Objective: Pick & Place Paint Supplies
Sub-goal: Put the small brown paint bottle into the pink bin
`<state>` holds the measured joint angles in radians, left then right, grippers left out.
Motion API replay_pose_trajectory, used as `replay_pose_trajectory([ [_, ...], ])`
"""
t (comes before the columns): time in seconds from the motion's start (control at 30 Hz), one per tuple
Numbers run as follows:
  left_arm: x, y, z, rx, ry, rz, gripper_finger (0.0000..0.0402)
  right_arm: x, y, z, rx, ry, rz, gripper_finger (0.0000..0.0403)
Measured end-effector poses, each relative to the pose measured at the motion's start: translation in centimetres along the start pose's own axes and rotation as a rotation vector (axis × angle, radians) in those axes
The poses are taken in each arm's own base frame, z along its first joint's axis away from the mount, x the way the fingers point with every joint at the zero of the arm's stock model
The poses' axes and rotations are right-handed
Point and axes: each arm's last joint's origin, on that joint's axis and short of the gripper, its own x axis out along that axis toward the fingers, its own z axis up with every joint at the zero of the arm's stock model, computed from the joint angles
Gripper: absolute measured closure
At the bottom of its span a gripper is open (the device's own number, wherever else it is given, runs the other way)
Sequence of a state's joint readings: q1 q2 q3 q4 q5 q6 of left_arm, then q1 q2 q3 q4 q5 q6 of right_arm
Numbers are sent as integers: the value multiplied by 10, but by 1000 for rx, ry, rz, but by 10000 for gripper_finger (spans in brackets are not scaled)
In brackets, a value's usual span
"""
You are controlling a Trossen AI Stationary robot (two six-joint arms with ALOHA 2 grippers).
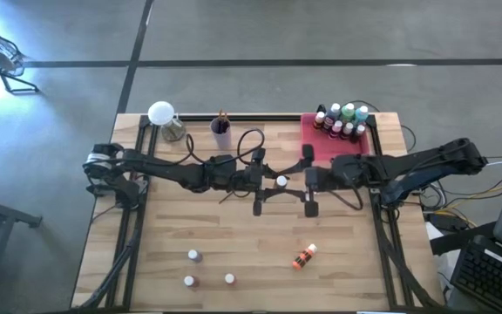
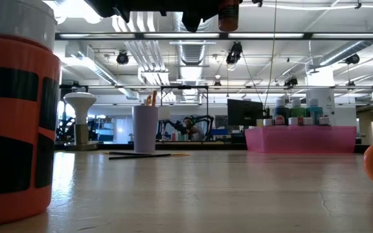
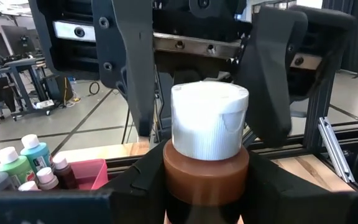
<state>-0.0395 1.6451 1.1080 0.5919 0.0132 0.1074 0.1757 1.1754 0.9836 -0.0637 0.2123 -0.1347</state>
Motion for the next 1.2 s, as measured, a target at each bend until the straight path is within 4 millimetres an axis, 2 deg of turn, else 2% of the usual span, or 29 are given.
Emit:
replay_pose_trajectory([
  [0.5,0,0,-1,1,6,0,252,3,1,-2,-2,13,4,231],
  [0.87,0,0,-1,8,10,0,252,3,1,-2,5,14,5,285],
  [1.2,0,0,-1,11,10,0,249,3,1,-2,-3,14,4,265],
])
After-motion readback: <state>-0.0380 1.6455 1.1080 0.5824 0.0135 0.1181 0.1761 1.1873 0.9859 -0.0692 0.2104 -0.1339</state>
